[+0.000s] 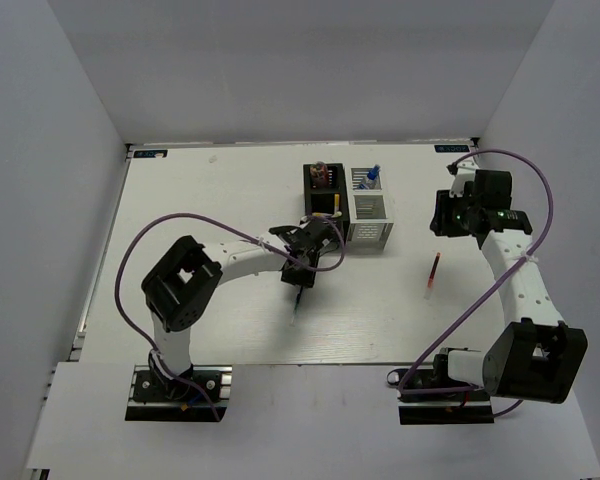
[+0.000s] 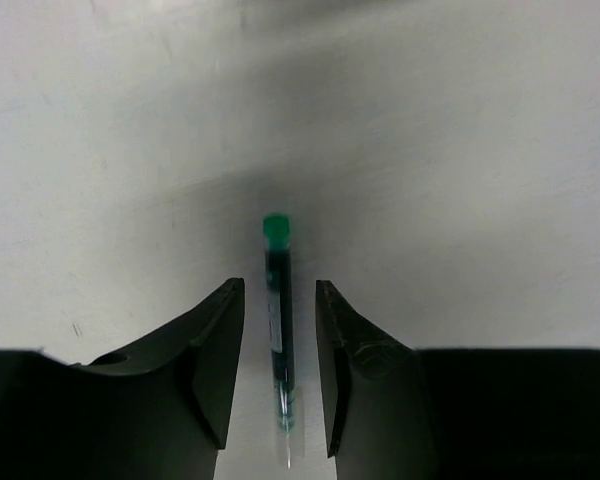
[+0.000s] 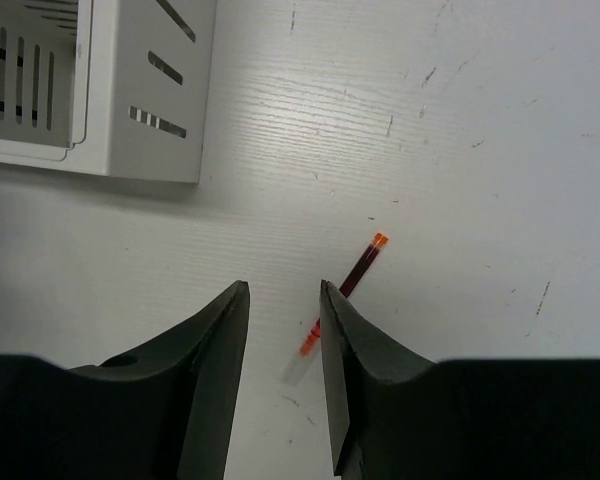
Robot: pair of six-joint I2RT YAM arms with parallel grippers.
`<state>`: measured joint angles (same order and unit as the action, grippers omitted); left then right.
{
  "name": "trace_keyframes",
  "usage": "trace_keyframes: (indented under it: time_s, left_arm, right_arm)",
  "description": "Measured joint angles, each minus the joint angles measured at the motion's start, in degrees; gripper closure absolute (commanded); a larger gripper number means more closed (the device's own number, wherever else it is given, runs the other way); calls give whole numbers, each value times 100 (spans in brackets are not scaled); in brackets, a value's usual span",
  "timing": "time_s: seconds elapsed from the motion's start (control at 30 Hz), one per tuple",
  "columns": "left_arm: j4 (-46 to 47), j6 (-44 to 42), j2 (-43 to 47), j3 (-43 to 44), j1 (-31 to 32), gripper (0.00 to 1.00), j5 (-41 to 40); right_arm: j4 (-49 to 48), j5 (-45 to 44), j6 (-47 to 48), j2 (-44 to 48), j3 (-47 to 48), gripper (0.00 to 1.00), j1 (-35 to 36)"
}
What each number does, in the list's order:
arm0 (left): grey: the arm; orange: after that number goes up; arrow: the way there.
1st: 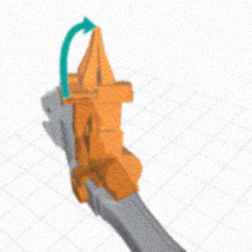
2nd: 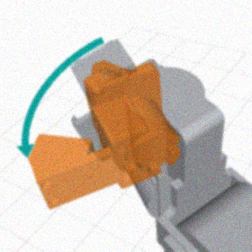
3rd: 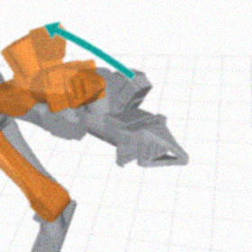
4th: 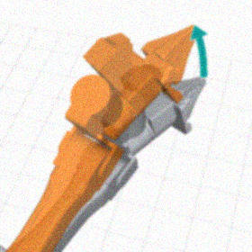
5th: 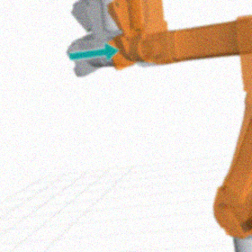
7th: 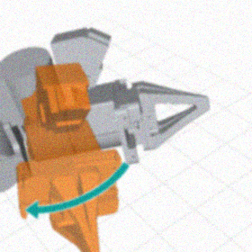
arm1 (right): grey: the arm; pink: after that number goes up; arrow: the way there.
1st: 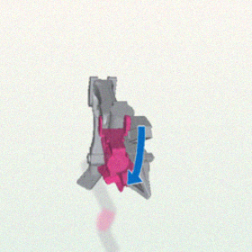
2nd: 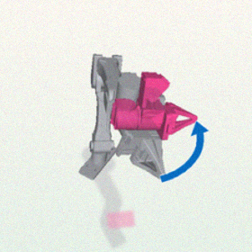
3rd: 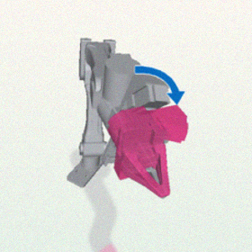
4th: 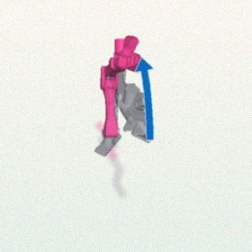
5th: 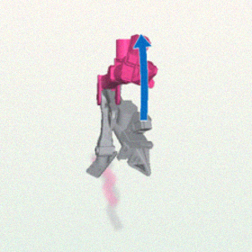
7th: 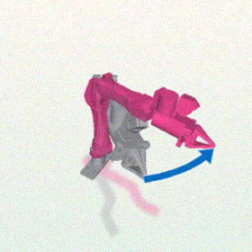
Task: Sort the stationery into containers
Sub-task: Grab a piece of stationery with the left arm
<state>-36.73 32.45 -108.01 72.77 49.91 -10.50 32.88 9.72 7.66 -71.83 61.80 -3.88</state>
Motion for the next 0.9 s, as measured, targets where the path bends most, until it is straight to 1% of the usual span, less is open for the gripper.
trace_keyframes:
  time_s: [0.1, 0.27, 0.37, 0.43, 0.5, 0.53, 0.6, 0.63, 0.7, 0.73, 0.8, 0.87, 0.9]
  left_arm:
    - [-31, 107, 70, -264, 44, 55, -35]
    - [76, 310, 452, -776, 101, 55, -87]
    - [142, 402, 533, -905, 136, 66, -127]
    - [144, 446, 535, -916, 146, 71, -175]
    - [151, 459, 533, -918, 160, 71, -203]
    - [162, 463, 535, -922, 168, 74, -212]
    - [208, 481, 546, -957, 175, 81, -212]
    - [243, 487, 564, -986, 181, 88, -214]
    - [332, 494, 632, -1075, 197, 96, -208]
    - [393, 498, 688, -1139, 205, 100, -214]
    - [498, 496, 824, -1294, 216, 100, -177]
    - [533, 435, 1040, -1508, 251, 100, -39]
    - [514, 374, 1191, -1615, 282, 100, 42]
  right_arm:
    - [4, 79, -11, 0, -79, 59, -52]
    - [7, 175, -44, 0, -129, 59, -109]
    - [2, 256, -79, 0, -129, 59, -138]
    - [2, 284, -87, 0, -129, 59, -155]
    - [4, 313, -107, 0, -129, 59, -168]
    - [4, 321, -111, 0, -129, 59, -177]
    - [4, 352, -116, 0, -129, 59, -188]
    - [4, 367, -118, 0, -129, 59, -192]
    - [2, 402, -120, 0, -136, 59, -210]
    - [-4, 413, -120, 0, -153, 56, -212]
    - [0, 450, -116, 2, -212, 47, -216]
    - [4, 533, -79, 13, -310, 33, -219]
    - [9, 573, -48, 24, -367, 30, -219]
